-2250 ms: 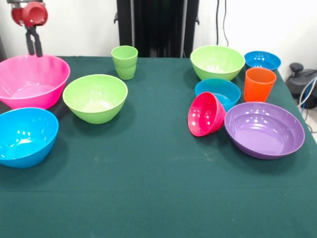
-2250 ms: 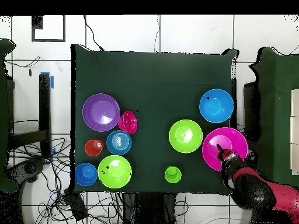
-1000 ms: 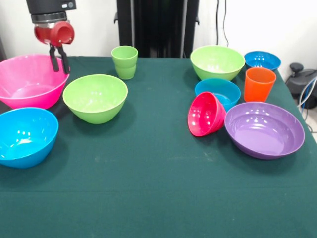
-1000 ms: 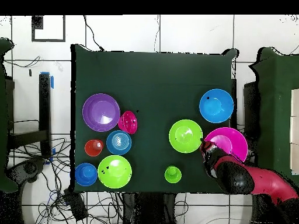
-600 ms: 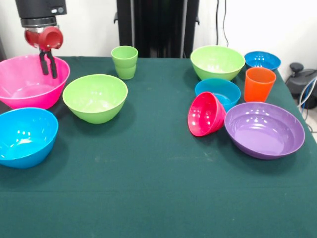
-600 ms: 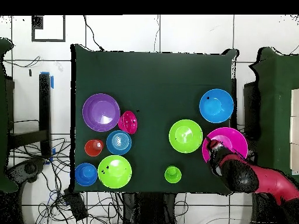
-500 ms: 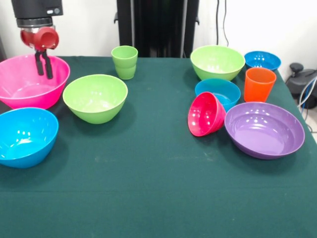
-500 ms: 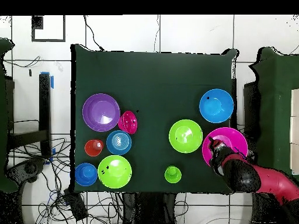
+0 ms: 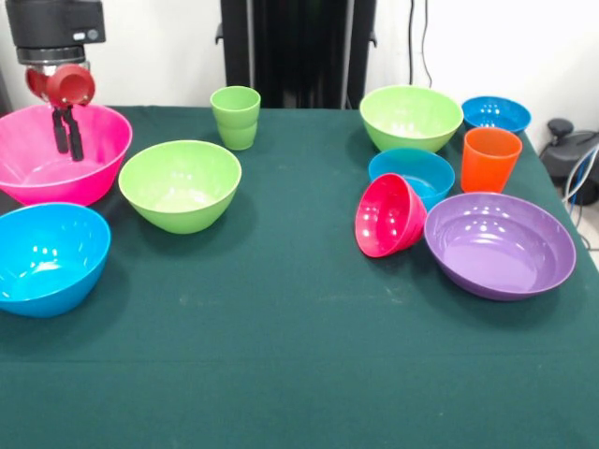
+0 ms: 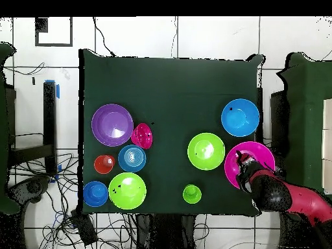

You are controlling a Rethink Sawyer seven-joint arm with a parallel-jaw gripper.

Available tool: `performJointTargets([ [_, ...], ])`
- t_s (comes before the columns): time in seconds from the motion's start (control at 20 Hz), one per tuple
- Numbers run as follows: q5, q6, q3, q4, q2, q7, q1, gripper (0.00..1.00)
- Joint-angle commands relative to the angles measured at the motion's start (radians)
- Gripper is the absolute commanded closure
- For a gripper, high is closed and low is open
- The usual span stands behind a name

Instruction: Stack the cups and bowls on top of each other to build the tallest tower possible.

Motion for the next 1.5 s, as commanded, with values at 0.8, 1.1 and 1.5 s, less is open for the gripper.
performJointTargets([
  [0.8, -0.051, -0.110, -0.009, -0.030, 0.094, -0.054, 0.066, 0.00],
  [1.1, -0.068, -0.128, -0.010, -0.049, 0.119, -0.061, 0.065, 0.00],
  [1.5, -0.032, -0.097, -0.003, 0.050, -0.003, -0.051, 0.050, 0.00],
])
